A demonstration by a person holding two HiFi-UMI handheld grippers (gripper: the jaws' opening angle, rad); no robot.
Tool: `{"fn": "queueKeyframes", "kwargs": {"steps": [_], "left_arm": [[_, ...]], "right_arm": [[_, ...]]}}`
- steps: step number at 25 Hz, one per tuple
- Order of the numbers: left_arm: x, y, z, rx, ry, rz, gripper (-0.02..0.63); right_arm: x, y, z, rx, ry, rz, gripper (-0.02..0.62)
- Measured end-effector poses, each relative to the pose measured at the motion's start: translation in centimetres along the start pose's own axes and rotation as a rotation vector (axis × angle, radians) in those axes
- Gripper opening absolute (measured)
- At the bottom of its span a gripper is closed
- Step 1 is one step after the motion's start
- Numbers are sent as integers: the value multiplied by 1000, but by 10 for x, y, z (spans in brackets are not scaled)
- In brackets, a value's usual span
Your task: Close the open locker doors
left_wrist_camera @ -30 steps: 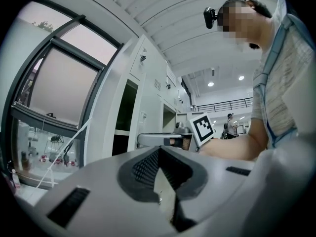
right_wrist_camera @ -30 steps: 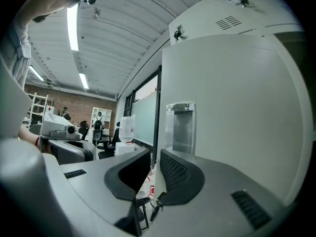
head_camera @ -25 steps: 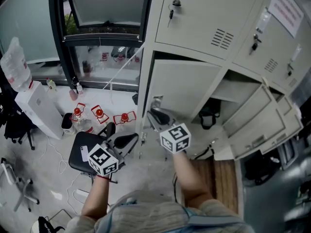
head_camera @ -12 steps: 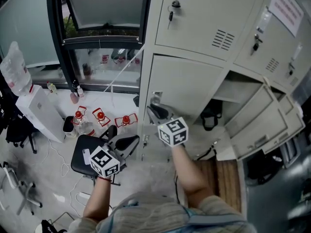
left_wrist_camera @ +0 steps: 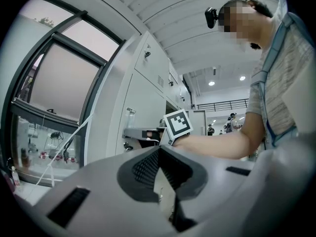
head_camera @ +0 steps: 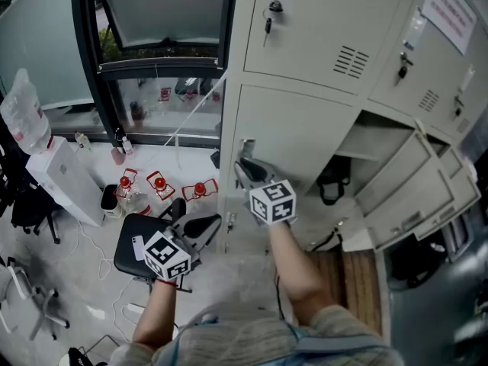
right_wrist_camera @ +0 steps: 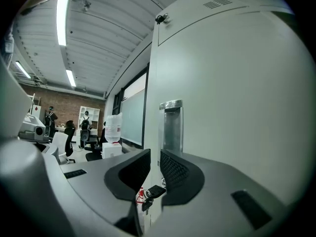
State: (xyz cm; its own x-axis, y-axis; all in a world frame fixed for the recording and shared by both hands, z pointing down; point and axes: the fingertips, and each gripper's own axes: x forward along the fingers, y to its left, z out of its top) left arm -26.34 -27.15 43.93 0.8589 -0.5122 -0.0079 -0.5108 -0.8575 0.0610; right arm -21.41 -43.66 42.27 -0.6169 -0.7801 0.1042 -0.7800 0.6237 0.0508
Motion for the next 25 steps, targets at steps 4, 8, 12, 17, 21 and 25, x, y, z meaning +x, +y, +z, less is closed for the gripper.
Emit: {"fn": "queueKeyframes", "kwargs": {"steps": [4, 8, 12, 17, 21, 25], "left_arm": [[1, -1, -4, -1, 2, -10, 3], [2, -1, -5, -9, 3, -10, 3], [2, -1, -5, -7, 1, -14, 3], [1, -2, -5, -9, 5, -12, 3], [0, -5, -5, -6, 11, -12, 3], [1, -9, -5, -1, 7, -22, 3]], "right_arm": [[2, -3, -2, -9, 7, -4, 62], [2, -3, -2, -2, 10, -11, 61], [2, -3, -1, 0, 12, -18, 62], [2, -3, -1, 2, 8, -21, 61], [-1, -2, 2, 2, -2, -27, 61], [-12, -1, 3, 5, -5, -35, 62]]}}
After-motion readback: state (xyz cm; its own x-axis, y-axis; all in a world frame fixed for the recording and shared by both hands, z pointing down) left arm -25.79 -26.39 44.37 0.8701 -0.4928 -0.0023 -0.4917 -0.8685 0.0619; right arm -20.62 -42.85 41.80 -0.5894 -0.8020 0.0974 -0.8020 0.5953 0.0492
